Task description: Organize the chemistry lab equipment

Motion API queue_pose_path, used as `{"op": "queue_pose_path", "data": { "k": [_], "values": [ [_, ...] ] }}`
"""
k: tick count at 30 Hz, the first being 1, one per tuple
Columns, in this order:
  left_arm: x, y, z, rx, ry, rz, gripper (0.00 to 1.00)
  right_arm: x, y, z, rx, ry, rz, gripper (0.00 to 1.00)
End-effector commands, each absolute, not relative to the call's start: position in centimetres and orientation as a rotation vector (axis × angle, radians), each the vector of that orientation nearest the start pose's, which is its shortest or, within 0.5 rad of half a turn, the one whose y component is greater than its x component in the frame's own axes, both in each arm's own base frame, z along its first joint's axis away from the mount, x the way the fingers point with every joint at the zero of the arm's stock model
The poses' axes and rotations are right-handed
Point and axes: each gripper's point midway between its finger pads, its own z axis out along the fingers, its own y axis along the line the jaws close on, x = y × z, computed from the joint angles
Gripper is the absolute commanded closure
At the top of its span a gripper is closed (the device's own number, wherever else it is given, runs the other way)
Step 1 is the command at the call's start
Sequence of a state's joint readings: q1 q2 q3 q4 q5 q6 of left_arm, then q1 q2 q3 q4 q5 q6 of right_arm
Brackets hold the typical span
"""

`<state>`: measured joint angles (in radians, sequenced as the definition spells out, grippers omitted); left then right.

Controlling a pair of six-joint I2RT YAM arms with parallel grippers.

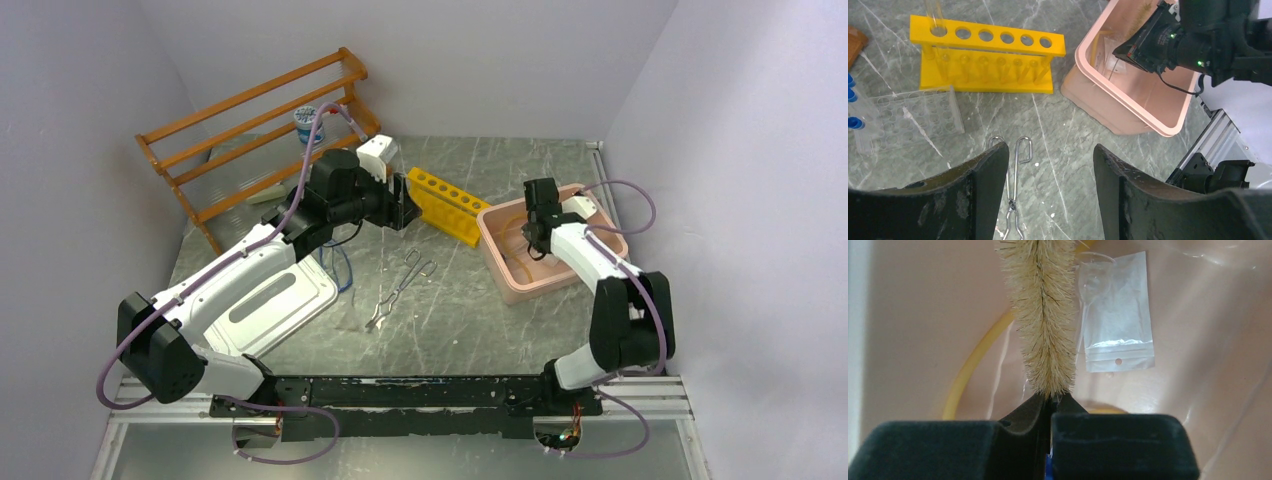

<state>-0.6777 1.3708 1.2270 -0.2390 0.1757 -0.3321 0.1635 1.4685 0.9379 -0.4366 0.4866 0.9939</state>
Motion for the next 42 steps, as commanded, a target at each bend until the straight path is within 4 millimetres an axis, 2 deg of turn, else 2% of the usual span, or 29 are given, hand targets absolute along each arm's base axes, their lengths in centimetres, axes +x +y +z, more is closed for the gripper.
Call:
{"op": "queue_pose_path", "data": {
  "k": [1, 3, 5, 6, 10, 15, 19, 23, 27, 32, 38, 40, 42],
  "values": [
    [30.9, -29.9, 26.3, 0.458, 2.018, -0.784, 0.34, 37.1, -0.4, 8.0, 1.221, 2.076, -0.123, 0.97],
    [30.7, -29.6, 25.9, 0.446, 2.032, -0.778, 0.33, 37.3, -0.4, 7.5, 1.228, 2.089, -0.118, 0.93],
    [30.5, -29.3, 25.3, 0.435, 2.050, -0.766, 0.33, 37.5, -0.2, 7.2, 1.224, 2.096, -0.106, 0.79],
    [30.4, -29.1, 24.9, 0.430, 2.062, -0.761, 0.33, 37.7, -0.1, 7.4, 1.217, 2.098, -0.092, 0.74],
    [30.2, -28.3, 23.1, 0.413, 2.115, -0.708, 0.33, 37.9, 0.2, 8.8, 1.186, 2.109, -0.071, 0.65],
    [29.7, -27.8, 20.7, 0.434, 2.165, -0.681, 0.32, 37.1, -0.3, 11.4, 1.168, 2.073, -0.073, 0.62],
    [28.6, -27.6, 17.1, 0.495, 2.269, -0.663, 0.32, 36.5, -0.4, 13.9, 1.124, 2.050, -0.044, 0.61],
    [27.1, -27.4, 13.9, 0.533, 2.362, -0.666, 0.33, 36.2, 0.4, 17.2, 1.008, 2.034, 0.041, 0.61],
    [25.6, -26.9, 11.2, 0.548, 2.473, -0.612, 0.34, 36.3, 2.1, 20.3, 0.836, 2.029, 0.170, 0.59],
    [23.2, -25.7, 9.2, 0.548, 2.605, -0.515, 0.34, 36.1, 5.7, 23.6, 0.590, 2.044, 0.362, 0.58],
    [20.3, -23.1, 6.5, 0.458, 2.751, -0.405, 0.37, 34.2, 9.8, 25.8, 0.385, 2.000, 0.573, 0.57],
    [19.8, -22.5, 6.4, 0.426, 2.766, -0.390, 0.38, 33.4, 11.0, 26.3, 0.337, 1.981, 0.621, 0.57],
    [19.9, -21.9, 7.0, 0.412, 2.741, -0.359, 0.37, 32.6, 12.2, 26.4, 0.295, 1.970, 0.664, 0.57]
  ]
}}
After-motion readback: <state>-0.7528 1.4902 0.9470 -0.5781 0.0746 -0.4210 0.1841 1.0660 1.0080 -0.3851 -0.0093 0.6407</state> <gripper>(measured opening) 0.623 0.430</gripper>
